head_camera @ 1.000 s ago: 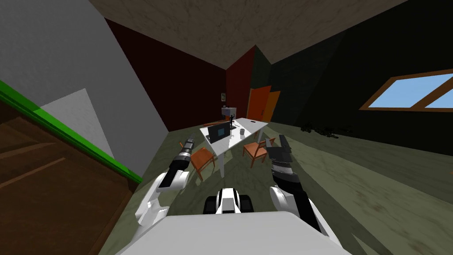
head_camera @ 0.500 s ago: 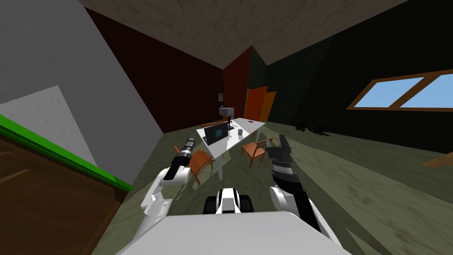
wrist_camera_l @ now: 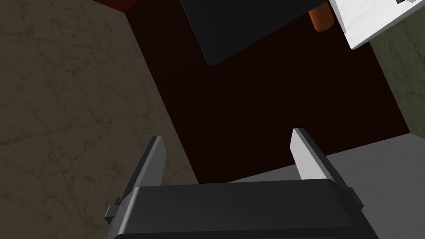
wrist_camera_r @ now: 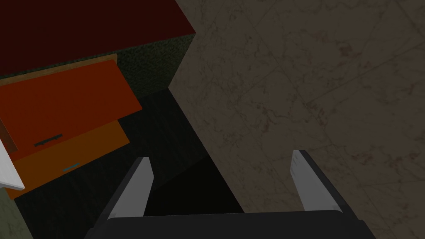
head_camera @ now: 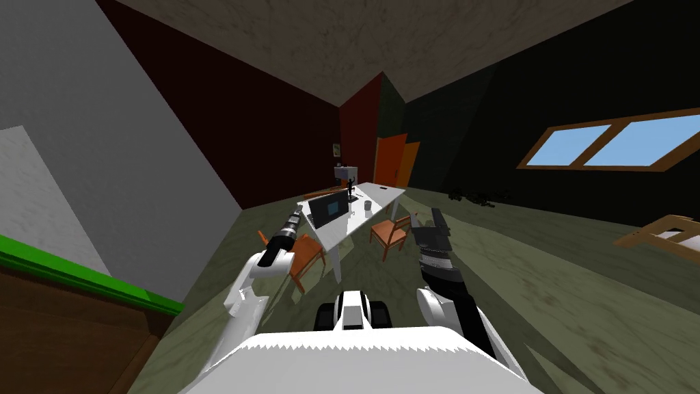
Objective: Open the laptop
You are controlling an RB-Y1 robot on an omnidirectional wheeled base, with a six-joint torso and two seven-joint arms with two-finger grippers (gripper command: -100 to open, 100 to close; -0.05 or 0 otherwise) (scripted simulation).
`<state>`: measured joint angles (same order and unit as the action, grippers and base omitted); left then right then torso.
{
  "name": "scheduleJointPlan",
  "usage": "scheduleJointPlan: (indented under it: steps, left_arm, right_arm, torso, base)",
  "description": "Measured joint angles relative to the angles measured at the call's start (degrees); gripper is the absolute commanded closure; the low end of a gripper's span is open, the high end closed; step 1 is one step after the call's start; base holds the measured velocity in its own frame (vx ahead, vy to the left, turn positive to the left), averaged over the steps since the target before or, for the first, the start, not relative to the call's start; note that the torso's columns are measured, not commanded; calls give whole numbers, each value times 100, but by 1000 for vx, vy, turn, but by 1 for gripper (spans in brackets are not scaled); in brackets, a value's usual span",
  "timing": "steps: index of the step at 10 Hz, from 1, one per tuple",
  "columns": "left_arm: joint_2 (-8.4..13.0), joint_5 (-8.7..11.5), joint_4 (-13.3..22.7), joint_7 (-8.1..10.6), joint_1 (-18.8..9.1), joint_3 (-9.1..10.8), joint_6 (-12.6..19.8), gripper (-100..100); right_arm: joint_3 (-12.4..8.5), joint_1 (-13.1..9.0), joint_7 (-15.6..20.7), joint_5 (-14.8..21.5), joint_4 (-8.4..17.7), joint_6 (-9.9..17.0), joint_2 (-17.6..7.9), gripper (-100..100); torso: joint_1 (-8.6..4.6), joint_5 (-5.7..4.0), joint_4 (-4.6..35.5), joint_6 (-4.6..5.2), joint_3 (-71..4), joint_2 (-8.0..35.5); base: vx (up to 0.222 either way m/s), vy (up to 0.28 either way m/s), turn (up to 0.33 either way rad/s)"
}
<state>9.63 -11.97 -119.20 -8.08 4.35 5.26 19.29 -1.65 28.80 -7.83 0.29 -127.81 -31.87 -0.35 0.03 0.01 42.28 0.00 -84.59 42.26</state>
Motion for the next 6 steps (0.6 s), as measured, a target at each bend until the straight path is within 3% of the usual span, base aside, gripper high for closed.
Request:
scheduleJointPlan:
  steps: [6]
  left_arm:
    - [264, -161, 274, -78, -508, 110, 847, -100]
  right_arm:
    - [0, 0, 0, 0, 0, 0, 0, 0]
  torso:
    - [-2, -1, 0, 0, -1, 0]
  base:
    - [61, -4, -92]
